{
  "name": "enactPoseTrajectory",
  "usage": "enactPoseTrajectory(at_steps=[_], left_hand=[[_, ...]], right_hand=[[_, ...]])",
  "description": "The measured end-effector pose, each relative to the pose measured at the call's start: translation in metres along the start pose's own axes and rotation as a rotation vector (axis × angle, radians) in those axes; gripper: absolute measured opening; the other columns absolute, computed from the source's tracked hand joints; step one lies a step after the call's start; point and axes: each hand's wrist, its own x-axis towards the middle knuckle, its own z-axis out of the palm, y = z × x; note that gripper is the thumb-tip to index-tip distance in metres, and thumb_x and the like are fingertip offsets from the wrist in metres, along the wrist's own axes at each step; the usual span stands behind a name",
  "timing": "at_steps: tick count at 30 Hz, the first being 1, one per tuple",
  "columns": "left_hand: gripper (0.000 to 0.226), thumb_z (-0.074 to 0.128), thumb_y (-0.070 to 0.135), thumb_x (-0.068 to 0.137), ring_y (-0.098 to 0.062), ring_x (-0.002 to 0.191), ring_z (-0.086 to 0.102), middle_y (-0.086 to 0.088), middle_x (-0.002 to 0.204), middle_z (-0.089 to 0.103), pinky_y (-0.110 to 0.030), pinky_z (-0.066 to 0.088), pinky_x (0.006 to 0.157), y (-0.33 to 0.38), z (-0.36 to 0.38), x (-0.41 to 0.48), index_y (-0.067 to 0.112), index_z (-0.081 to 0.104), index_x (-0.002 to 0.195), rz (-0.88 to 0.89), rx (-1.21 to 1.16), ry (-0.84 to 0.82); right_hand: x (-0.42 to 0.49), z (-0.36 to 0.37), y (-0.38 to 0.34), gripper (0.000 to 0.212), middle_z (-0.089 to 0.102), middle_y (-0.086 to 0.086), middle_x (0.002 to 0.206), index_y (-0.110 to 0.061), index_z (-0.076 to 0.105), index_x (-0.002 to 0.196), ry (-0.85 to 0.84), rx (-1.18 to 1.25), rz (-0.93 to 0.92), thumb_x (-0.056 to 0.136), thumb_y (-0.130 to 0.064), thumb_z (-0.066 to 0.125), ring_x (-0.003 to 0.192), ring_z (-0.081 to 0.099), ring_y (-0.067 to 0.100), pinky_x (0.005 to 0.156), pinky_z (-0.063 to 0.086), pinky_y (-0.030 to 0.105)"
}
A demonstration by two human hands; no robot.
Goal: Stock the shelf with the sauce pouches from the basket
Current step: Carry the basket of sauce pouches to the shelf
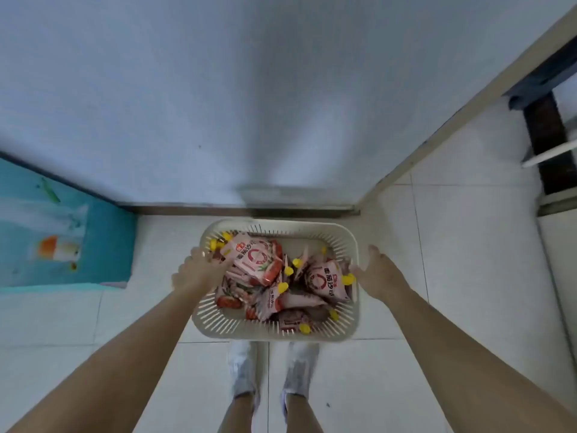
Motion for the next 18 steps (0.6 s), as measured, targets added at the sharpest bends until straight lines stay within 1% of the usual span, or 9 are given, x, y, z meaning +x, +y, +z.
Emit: enactPoseTrajectory(at_steps=[2, 3, 4, 5, 7, 9, 12, 15, 18], left_hand=[[0.090, 0.059, 0.071, 0.078, -0.037, 0.112, 0.056, -0.017, 0.122, 0.057, -0.046, 0.046, 0.093, -0.006, 0.019, 0.028, 0.004, 0.037, 0.133, -0.038, -0.258, -0.056], [0.085, 0.055, 0.073, 0.078, -0.036, 0.103, 0.059, -0.015, 0.114, 0.060, -0.045, 0.048, 0.089, -0.012, 0.025, 0.040, 0.004, 0.044, 0.126, -0.040, -0.347, -0.045], [0.081, 0.048, 0.077, 0.078, -0.034, 0.094, 0.061, -0.015, 0.107, 0.064, -0.045, 0.051, 0.085, -0.017, 0.027, 0.049, 0.004, 0.051, 0.115, -0.050, -0.409, -0.031], [0.077, 0.039, 0.078, 0.082, -0.033, 0.084, 0.061, -0.017, 0.098, 0.065, -0.045, 0.052, 0.081, -0.022, 0.031, 0.058, 0.006, 0.057, 0.103, -0.050, -0.446, -0.023], [0.077, 0.024, 0.076, 0.088, -0.027, 0.066, 0.054, -0.015, 0.075, 0.059, -0.037, 0.048, 0.068, -0.029, 0.032, 0.067, 0.008, 0.057, 0.076, -0.081, -0.539, -0.065], [0.077, 0.019, 0.078, 0.087, -0.021, 0.052, 0.043, -0.009, 0.058, 0.046, -0.029, 0.038, 0.056, -0.027, 0.025, 0.063, 0.011, 0.045, 0.060, -0.142, -0.605, -0.184], [0.077, 0.019, 0.087, 0.077, -0.019, 0.044, 0.036, -0.005, 0.052, 0.035, -0.027, 0.033, 0.051, -0.029, 0.017, 0.060, 0.016, 0.033, 0.053, -0.186, -0.604, -0.304], [0.071, 0.023, 0.086, 0.078, -0.017, 0.043, 0.029, -0.001, 0.050, 0.030, -0.026, 0.029, 0.051, -0.030, 0.016, 0.058, 0.019, 0.026, 0.052, -0.183, -0.638, -0.291], [0.070, 0.025, 0.082, 0.083, -0.013, 0.035, 0.027, 0.004, 0.041, 0.029, -0.024, 0.025, 0.048, -0.030, 0.022, 0.056, 0.020, 0.026, 0.051, -0.179, -0.678, -0.248]], right_hand=[[0.028, 0.020, 0.010, 0.054, 0.051, 0.024, 0.133, 0.001, 0.036, 0.139, 0.030, 0.121, 0.080, 0.100, -0.035, 0.046, 0.124, 0.049, 0.038, 0.096, 0.040, 0.038], [0.040, 0.031, 0.015, 0.048, 0.057, 0.023, 0.123, 0.003, 0.046, 0.130, 0.040, 0.175, 0.106, 0.102, -0.036, 0.042, 0.118, 0.052, 0.038, 0.092, 0.041, 0.037], [0.048, 0.039, 0.018, 0.045, 0.061, 0.020, 0.107, 0.002, 0.057, 0.113, 0.036, 0.208, 0.136, 0.103, -0.038, 0.038, 0.107, 0.056, 0.038, 0.086, 0.042, 0.037], [0.055, 0.049, 0.022, 0.049, 0.061, 0.018, 0.092, 0.001, 0.060, 0.093, 0.052, 0.233, 0.138, 0.103, -0.040, 0.034, 0.095, 0.058, 0.036, 0.080, 0.044, 0.038], [0.061, 0.061, 0.024, 0.057, 0.057, 0.017, 0.081, -0.002, 0.053, 0.075, 0.081, 0.277, 0.164, 0.103, -0.045, 0.027, 0.082, 0.056, 0.032, 0.072, 0.042, 0.037], [0.062, 0.065, 0.026, 0.065, 0.057, 0.017, 0.079, -0.002, 0.053, 0.073, 0.119, 0.316, 0.203, 0.102, -0.051, 0.023, 0.080, 0.055, 0.033, 0.071, 0.041, 0.038], [0.064, 0.065, 0.026, 0.069, 0.063, 0.021, 0.083, 0.001, 0.061, 0.083, 0.108, 0.435, 0.227, 0.100, -0.056, 0.024, 0.077, 0.061, 0.035, 0.071, 0.051, 0.044], [0.063, 0.062, 0.026, 0.057, 0.057, 0.012, 0.072, -0.012, 0.053, 0.075, 0.044, 0.579, 0.264, 0.100, -0.056, 0.028, 0.057, 0.052, 0.024, 0.053, 0.040, 0.029], [0.062, 0.063, 0.032, 0.058, 0.052, 0.010, 0.060, -0.014, 0.049, 0.071, -0.036, 0.687, 0.303, 0.096, -0.063, 0.032, 0.051, 0.047, 0.023, 0.059, 0.037, 0.032]])
